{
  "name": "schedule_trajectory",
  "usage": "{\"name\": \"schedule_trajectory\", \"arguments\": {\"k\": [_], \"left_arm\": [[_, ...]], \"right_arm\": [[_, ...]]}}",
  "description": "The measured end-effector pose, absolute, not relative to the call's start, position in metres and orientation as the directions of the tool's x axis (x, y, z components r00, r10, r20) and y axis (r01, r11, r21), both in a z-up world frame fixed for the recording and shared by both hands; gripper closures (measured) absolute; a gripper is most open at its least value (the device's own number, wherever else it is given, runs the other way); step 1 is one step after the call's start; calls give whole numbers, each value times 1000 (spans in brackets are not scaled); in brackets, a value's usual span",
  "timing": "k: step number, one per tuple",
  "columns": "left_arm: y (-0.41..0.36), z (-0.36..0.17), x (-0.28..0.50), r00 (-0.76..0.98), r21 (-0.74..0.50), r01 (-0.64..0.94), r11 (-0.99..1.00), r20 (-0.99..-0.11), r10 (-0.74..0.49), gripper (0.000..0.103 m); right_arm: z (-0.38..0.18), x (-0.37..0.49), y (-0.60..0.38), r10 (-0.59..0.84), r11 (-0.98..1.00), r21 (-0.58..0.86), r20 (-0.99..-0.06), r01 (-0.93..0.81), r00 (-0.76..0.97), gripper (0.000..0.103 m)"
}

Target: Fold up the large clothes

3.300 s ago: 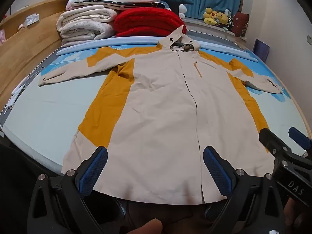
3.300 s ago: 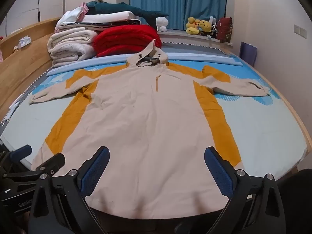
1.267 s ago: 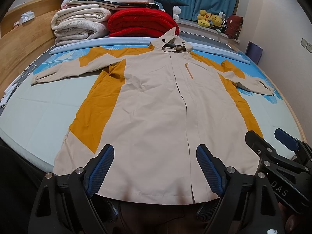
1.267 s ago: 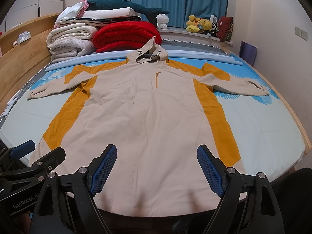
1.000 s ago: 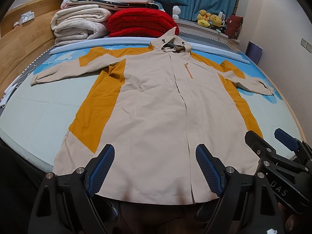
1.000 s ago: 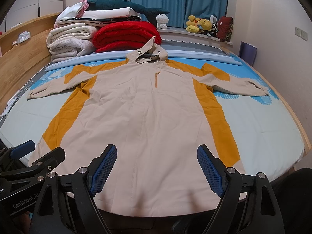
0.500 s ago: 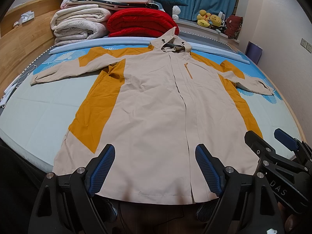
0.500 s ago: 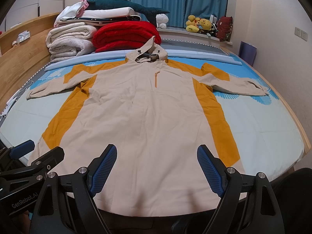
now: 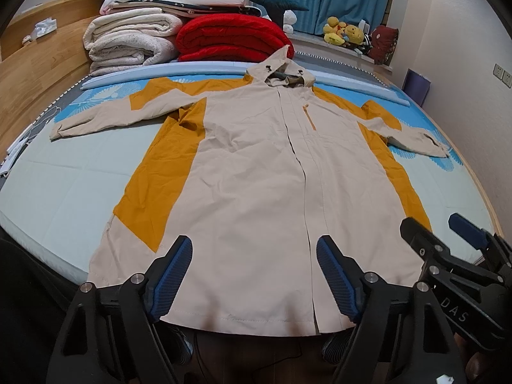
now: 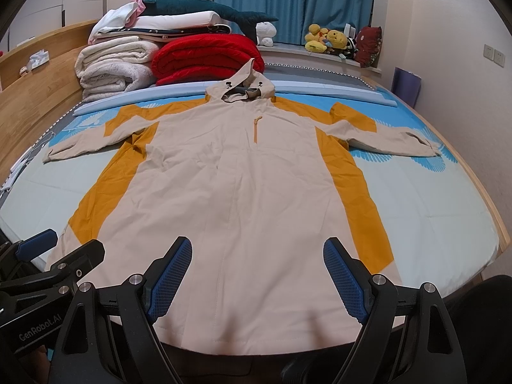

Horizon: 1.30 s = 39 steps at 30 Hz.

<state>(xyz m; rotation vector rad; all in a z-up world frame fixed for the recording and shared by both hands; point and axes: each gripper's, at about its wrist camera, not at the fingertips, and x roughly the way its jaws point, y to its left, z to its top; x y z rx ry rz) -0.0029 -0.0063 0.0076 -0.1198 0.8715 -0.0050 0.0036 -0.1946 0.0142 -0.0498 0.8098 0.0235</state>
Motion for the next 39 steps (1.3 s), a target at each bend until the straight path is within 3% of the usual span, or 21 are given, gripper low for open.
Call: {"name": "schedule_trajectory", "arguments": {"k": [9,12,14,16,18,20,25,29,34,35,37,39], "left_arm": [[17,58,44,719,-74,-31,997,-694,-29,32],[41,73,82,760,-67,-56,996,-650,-1,44],[61,78,106,771,-84,-63,994,-637,-5,61],[91,79,143,772,-100,-108,989,-635,20,64],[117,75,171,761,-133,-136,982,-648,18,65],[153,67,208,740,-159,-208,965,-670,49,74],[225,26,256,684,-122,-370,921,-706,181,80],[268,-12,269,586,-70,-472,879,-770,252,89],[324,-40,289,556,-95,-563,821,-778,291,89],[336,-46,294,550,-109,-582,806,-783,291,89],[365,-59,297,543,-166,-631,758,-792,280,89],[385,-71,299,533,-190,-665,722,-798,280,86]], "right_arm": [[60,29,-218,20,999,-13,-659,-39,752,27],[80,59,-229,26,999,2,-631,-32,776,38],[93,86,-235,24,999,-3,-609,-32,793,45],[102,111,-236,23,999,-17,-593,-41,805,55],[111,137,-236,24,999,-23,-581,-46,814,56],[123,170,-234,38,998,-26,-562,-63,826,56],[134,242,-215,107,989,-31,-535,-146,838,51],[110,279,-206,151,980,-30,-527,-196,836,49],[66,305,-200,139,984,-9,-602,-181,786,50],[59,311,-199,142,984,3,-615,-177,775,54],[47,311,-203,146,986,22,-596,-166,789,81],[31,317,-202,94,991,-16,-616,-131,782,85]]}}
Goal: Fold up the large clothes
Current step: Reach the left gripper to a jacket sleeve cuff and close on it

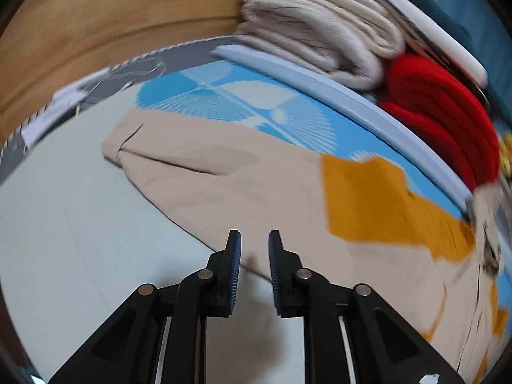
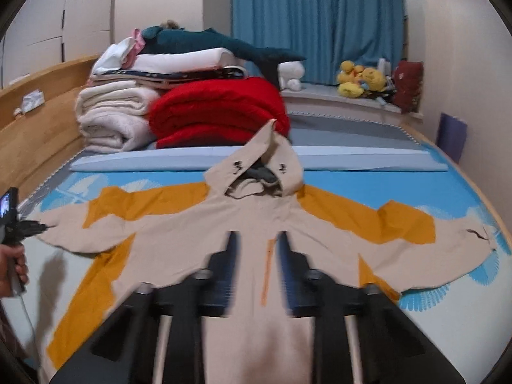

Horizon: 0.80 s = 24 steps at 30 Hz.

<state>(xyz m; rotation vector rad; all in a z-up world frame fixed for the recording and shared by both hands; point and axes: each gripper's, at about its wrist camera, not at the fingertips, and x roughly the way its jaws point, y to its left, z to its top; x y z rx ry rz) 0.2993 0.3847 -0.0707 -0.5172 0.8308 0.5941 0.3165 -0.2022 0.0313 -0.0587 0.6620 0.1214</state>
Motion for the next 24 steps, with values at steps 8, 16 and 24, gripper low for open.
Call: {"name": "schedule_trajectory", "arguments": {"k": [8,16,24], "left_arm": [[480,-116,284,467,-268,-799,538,-840,275,67],[521,-135,280,484,-338,-825,454,-836,258,69],[494,-71,300,511,-289,-811,508,-772,378,103]], "right_arm": [[12,352,-196,157,982,37,-693,-183,704,78],[1,369,-188,194,976,80,-752,-204,631,68],[-8,379,-202,144,989,90,-804,-121,577,89]]}}
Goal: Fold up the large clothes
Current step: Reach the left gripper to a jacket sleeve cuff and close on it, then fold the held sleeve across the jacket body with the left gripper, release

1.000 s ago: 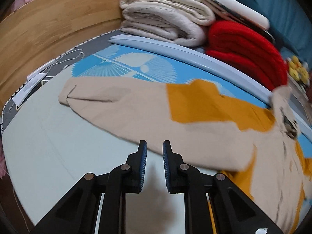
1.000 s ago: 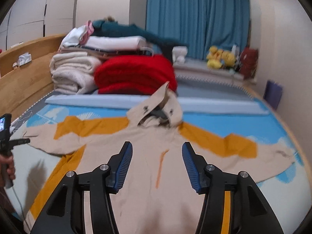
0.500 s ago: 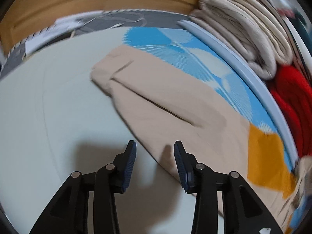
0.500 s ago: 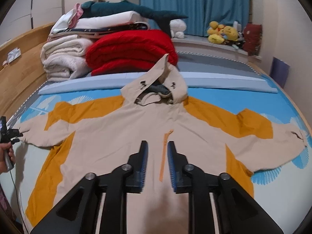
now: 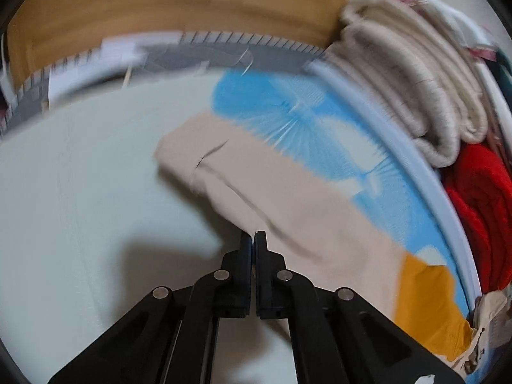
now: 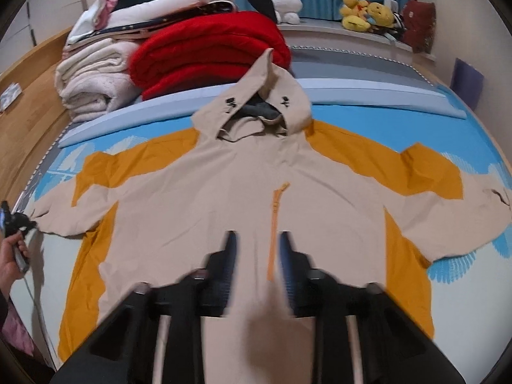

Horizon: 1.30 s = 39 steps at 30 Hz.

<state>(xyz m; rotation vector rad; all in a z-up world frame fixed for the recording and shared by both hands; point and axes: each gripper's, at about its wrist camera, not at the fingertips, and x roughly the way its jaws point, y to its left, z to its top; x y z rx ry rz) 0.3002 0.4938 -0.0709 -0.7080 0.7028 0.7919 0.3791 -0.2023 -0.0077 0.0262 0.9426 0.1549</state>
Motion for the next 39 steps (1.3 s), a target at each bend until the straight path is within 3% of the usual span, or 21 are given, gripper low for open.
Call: {"name": "schedule_trajectory", "arguments": {"k": [5,10,15,16,18,20,23,25,29,32,33,34,36,39], "left_arm": [[394,23,335,674,-251,-647,720,-629,386,103],[216,75,364,827,-242,-299,923,-548,125,103],[60,60,368,758,-316,45,948,-607,-238,101],[30,45,369,676,-370,115,922,-651,-346,91],[5,29,369,575,-426,148,892,-697,-428,87],[4,31,359,559,-423,103,900,-724,-404,87],[25,57,335,639,-321,4,947,-728,-249,87],[49,73,314,649,-271,-152,950,-753,-110,88],[77,67,287,617,-272,-253,929,-785,-62,87],[64,39,290,604,-146,-233,961,-796,26,84],[58,16,295,529,-47,-233,971,-844,86,84],[55,0,301,471,-24,-233,972,-877,91,86],[54,-16,318,433,-93,-225,970,-901,15,86],[44,-15,334,455,-65,-167,984,-890,19,82]], "right_arm": [[3,375,-215,121,992,86,-806,-87,579,89],[6,367,-226,144,989,112,-815,-92,561,88],[4,360,-240,140,990,125,-815,-65,563,88],[4,359,-243,132,991,124,-814,-53,566,88],[1,356,-252,127,990,136,-816,-27,564,88],[-1,354,-264,136,986,167,-823,7,551,87],[1,348,-282,167,970,234,-822,57,545,87],[6,345,-289,175,965,255,-809,67,561,87],[10,345,-287,190,950,298,-785,89,590,87],[5,351,-275,227,935,344,-765,85,603,87],[2,353,-270,230,936,343,-765,78,602,87],[-2,357,-263,236,938,340,-765,64,600,87],[-11,364,-252,243,943,330,-769,42,591,87],[-22,380,-239,252,946,324,-777,23,577,85]]}}
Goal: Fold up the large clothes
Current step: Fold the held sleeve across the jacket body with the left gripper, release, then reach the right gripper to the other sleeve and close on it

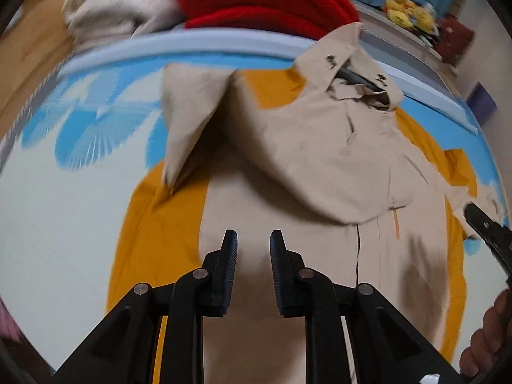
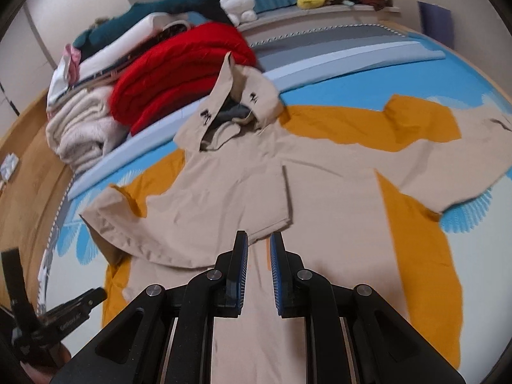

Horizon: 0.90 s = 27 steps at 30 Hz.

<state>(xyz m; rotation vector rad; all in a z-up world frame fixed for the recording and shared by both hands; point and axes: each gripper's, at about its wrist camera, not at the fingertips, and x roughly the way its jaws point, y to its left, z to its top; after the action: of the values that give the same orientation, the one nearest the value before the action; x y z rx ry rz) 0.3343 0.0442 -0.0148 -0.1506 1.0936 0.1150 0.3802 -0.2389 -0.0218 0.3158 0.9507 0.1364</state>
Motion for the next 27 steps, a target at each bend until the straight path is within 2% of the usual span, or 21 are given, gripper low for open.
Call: {"name": "schedule_trajectory", "arguments": {"k": [3,6,21,23,24,27], "left_arm": [[42,-12,342,466,-46,-148,988,-884,29,82],[44,-15,348,447,-62,-149,987,-895,11,82],[47,-25,371,415,-114,-147,983,-909,-43,82],[51,-24,373,422,-105,-158,982,-906,-29,82],[53,-24,373,425,-103,-165,981,-905,-23,82],[59,-21,375,440,-111,-182,977,-898,-20,82]], "right_arm": [[-34,396,-234,237,948,316,-788,42,568,66],[-53,412,-233,269,926,368,-803,88,531,59],[-143,454,-237,365,841,477,-849,255,382,56],[-144,457,-237,366,840,482,-843,249,395,61],[-143,458,-236,372,841,486,-837,236,401,82],[-129,458,-237,375,841,503,-806,198,458,94]]}}
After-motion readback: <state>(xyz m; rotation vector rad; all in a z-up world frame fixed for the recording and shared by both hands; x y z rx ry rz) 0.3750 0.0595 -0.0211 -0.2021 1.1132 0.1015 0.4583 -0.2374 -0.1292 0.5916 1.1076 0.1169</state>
